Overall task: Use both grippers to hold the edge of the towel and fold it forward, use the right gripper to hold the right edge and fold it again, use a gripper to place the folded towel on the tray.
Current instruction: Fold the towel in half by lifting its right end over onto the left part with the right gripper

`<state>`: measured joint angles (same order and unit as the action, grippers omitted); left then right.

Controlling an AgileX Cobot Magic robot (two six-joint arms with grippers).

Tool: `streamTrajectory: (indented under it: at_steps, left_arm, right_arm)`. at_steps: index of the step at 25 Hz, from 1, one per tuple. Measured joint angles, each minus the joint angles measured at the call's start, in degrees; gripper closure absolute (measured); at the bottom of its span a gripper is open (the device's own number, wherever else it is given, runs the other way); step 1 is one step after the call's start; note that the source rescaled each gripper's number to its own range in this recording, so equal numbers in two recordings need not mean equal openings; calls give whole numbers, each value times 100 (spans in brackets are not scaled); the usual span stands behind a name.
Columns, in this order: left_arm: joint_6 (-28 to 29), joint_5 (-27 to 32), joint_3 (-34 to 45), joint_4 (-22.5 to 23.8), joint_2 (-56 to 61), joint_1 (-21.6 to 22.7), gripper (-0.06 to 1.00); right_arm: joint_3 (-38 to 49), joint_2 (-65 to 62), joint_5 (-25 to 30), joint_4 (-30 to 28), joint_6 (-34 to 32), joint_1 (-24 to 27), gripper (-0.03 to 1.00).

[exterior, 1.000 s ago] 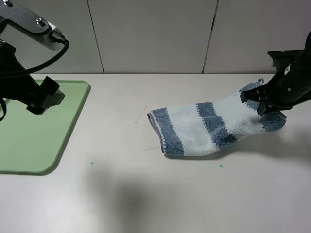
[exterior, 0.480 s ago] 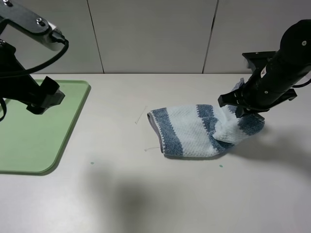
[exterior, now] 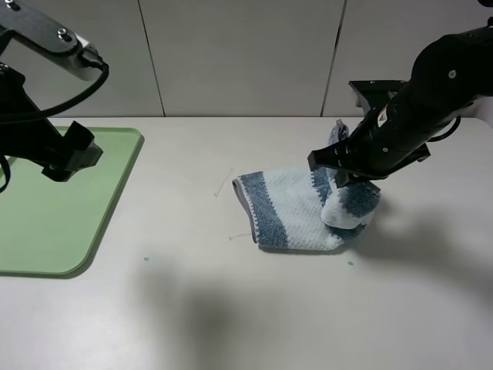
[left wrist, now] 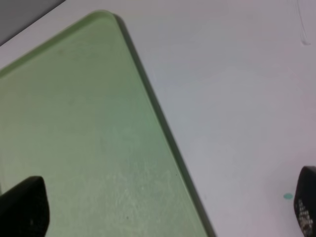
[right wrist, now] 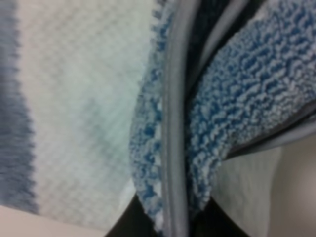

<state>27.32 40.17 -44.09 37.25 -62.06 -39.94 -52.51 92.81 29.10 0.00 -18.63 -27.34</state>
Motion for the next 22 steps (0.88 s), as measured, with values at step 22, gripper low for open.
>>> streamTrajectory:
  at_steps: [22]
  left_arm:
    - [0,0,0,0,0,0,-5]
  right_arm:
    - [0,118,-1116,536,-407,-946,89]
